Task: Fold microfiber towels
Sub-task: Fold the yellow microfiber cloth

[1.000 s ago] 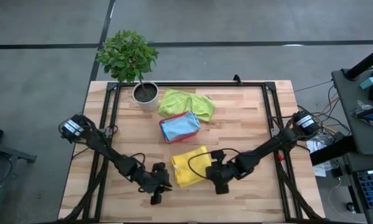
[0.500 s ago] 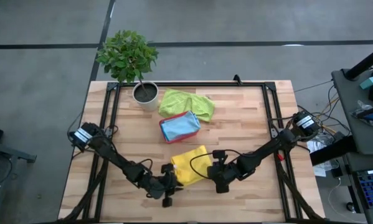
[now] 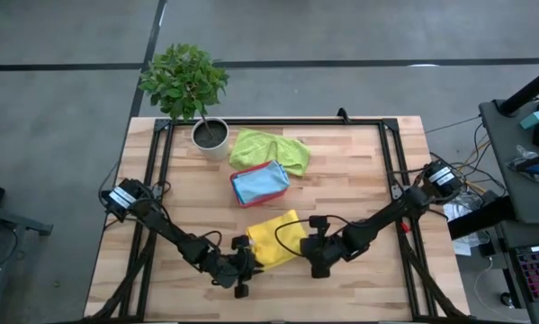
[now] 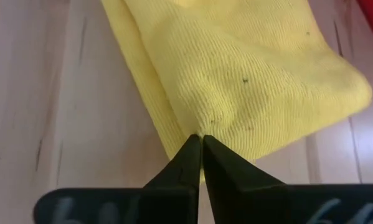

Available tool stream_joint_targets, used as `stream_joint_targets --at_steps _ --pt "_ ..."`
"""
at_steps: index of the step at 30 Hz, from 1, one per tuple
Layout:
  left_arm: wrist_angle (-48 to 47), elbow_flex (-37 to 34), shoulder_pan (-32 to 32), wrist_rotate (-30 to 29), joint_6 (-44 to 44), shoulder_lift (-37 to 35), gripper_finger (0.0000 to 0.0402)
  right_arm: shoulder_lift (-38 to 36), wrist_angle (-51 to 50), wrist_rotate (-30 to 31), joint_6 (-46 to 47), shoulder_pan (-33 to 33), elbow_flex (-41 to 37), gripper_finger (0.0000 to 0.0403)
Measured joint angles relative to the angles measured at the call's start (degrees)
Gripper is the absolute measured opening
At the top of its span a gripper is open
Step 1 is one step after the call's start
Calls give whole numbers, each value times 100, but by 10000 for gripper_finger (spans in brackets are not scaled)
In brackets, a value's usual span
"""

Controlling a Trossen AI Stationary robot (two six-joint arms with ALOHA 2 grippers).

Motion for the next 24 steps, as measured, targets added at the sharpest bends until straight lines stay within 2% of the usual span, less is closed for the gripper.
stream_joint_targets --at_steps 5,8,13,19,24 --pt "2 -2 0 36 -2 0 52 -115 -466 12 331 15 4 9" --pt "4 -2 5 46 -2 -2 52 -112 -468 9 623 35 -15 9" --pt "93 53 15 15 33 -55 52 -90 -396 327 1672 63 -20 9" --pt "390 82 11 -5 48 51 51 -90 -277 299 2195 66 -20 9" --pt "-24 302 -165 -177 -134 57 25 -90 -271 255 2762 165 -20 8"
